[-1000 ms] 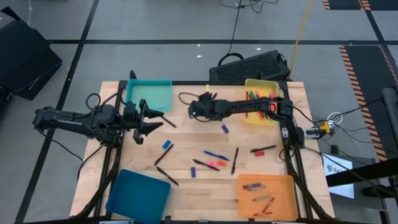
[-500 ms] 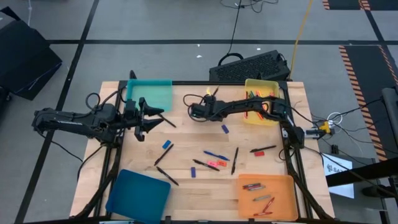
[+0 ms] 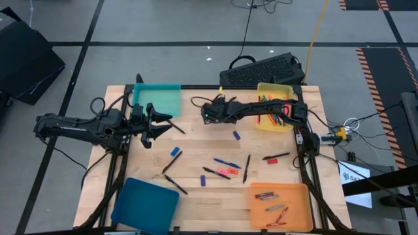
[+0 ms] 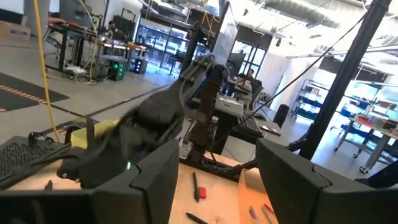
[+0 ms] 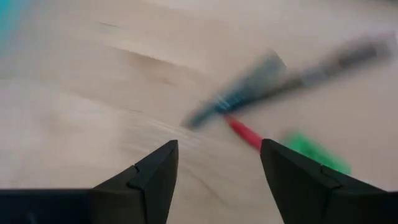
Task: Sort crayons/erasers/pens/pencils in bins
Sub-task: Put the red crayon into the orange
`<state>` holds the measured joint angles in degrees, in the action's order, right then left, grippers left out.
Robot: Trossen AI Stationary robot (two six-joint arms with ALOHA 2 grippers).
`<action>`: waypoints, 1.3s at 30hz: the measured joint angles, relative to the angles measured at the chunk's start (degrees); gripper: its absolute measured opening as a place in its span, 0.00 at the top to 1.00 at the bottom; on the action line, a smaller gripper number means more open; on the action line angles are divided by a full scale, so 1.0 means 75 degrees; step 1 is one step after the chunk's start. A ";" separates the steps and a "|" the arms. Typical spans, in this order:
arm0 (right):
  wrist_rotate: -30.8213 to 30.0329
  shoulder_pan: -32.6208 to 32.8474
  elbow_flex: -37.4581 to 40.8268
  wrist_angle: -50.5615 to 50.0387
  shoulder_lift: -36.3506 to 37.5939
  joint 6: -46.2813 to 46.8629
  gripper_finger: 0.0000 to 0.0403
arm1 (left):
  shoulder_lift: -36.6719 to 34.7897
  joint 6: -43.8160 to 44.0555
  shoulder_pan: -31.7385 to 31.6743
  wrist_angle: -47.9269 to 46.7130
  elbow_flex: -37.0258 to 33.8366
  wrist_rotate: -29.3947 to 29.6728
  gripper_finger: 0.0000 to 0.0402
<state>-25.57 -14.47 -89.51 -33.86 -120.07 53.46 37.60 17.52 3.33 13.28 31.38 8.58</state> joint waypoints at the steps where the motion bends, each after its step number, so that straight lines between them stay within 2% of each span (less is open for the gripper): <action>1: 0.0121 -0.0039 -0.0008 0.0171 0.0076 -0.0774 0.44 | 0.0000 -0.0056 0.0000 -0.0001 0.0000 -0.0003 0.46; 4: 0.1117 -0.0245 -0.0006 0.0571 0.0053 -0.3012 0.44 | -0.0003 -0.0076 0.0000 0.0003 0.0000 -0.0006 0.46; 6: 0.1645 -0.0423 0.0007 0.0491 0.0014 -0.3957 0.45 | 0.0000 -0.0082 0.0000 0.0000 0.0000 -0.0009 0.46; 11: 0.1846 -0.0832 0.0227 0.0489 -0.0099 -0.5339 0.50 | -0.0003 0.0137 0.0016 -0.0036 0.0000 -0.0085 0.46; 17: 0.2778 -0.1165 0.0769 0.0814 -0.0051 -0.5678 0.58 | 0.0000 0.0224 0.0087 -0.0035 0.0000 -0.0224 0.46; 21: 0.2761 -0.1170 0.1136 0.0826 -0.0035 -0.5846 0.63 | 0.0000 0.0217 0.0087 -0.0035 0.0000 -0.0224 0.46; 28: 0.2603 -0.0990 0.1479 0.0803 -0.0050 -0.6647 0.75 | -0.0002 -0.0461 0.0087 0.0014 0.0000 0.0021 0.46; 35: 0.2381 -0.0859 0.1524 0.0884 -0.0047 -0.6685 0.92 | 0.0000 -0.0548 0.0079 0.0058 -0.0003 0.0064 0.46; 39: 0.2376 -0.0767 0.1532 0.0932 0.0073 -0.6485 0.98 | 0.0000 -0.0494 0.0079 0.0047 0.0000 0.0064 0.46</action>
<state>-7.75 -20.23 -78.02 -26.87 -119.52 4.82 37.60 13.82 3.92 13.63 31.38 9.06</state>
